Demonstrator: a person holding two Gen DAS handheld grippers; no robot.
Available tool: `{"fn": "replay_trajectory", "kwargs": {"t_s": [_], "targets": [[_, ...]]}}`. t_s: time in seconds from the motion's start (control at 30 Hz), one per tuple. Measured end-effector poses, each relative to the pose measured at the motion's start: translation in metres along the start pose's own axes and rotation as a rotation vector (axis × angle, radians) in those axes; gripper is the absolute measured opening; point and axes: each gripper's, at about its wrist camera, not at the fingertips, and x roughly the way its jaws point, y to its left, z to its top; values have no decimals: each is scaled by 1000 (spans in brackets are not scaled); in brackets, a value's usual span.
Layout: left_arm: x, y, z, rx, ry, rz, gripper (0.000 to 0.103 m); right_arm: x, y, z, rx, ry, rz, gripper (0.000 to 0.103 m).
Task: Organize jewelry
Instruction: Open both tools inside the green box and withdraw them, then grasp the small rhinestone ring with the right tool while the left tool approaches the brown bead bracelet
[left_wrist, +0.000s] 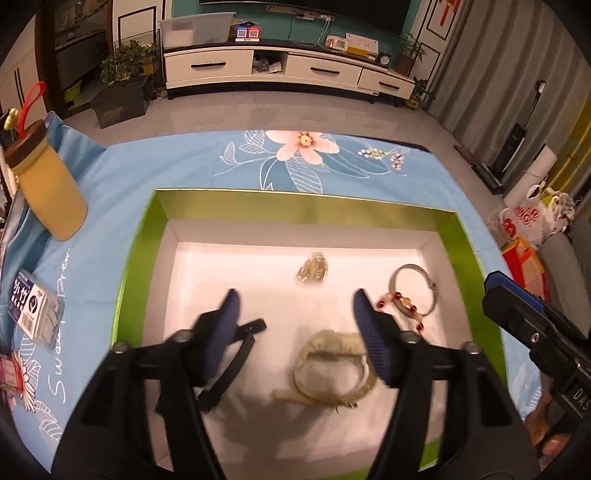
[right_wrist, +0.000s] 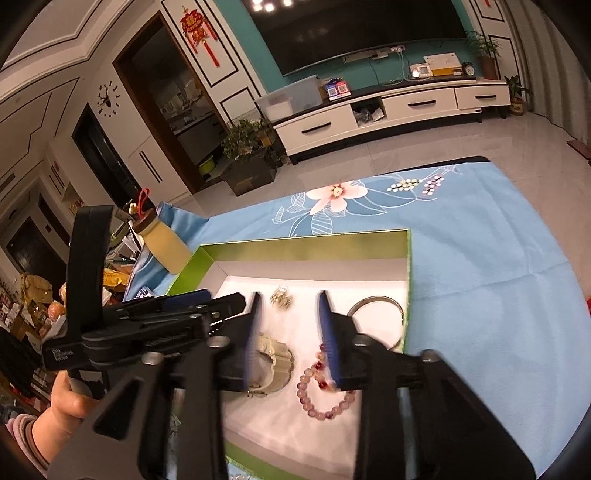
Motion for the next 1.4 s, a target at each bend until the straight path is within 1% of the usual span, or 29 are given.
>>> {"fn": "replay_trajectory", "kwargs": {"t_s": [0.1,0.17,0.27,0.37,0.43,0.53,0.67,0.77,0.9,0.97,1.07,1.17,1.23,1.3,1.4], "targets": [[-25,8,-7,11,-30,1,83,-21,1,-6,-6,-28,9,43],[-44,18,-13,10,-48,17,85,-38,0,-13,-15,-48,6,44],[-74,41,-28,-21,-77,32,86,-61,-5,-25,-13,-67,4,44],[-102,65,-52,-56,-99,67,87,-83,-13,-40,5,-77,-3,45],[-112,77,-67,-74,-97,90,87,-94,-19,-51,22,-78,-16,45],[-127,93,-101,-106,-88,132,87,-108,-28,-67,52,-67,-35,45],[-135,103,-144,-126,-55,161,87,-118,-33,-90,85,-37,-47,45],[-140,106,-171,-129,-30,183,87,-123,-33,-105,96,-9,-53,45],[-146,104,-199,-130,-8,189,87,-128,-28,-123,95,19,-64,45],[-148,101,-211,-125,0,188,87,-128,-24,-131,97,34,-55,45],[-147,97,-222,-118,10,166,87,-127,-16,-140,85,57,-44,45],[-146,88,-230,-81,18,183,87,-125,-7,-147,63,82,-44,45],[-145,84,-233,-68,19,184,87,-124,0,-153,32,96,-64,45],[-144,83,-236,-74,26,164,87,-123,3,-160,1,110,-84,45],[-139,80,-240,-72,39,152,87,-117,10,-171,-46,138,-118,45]]}}
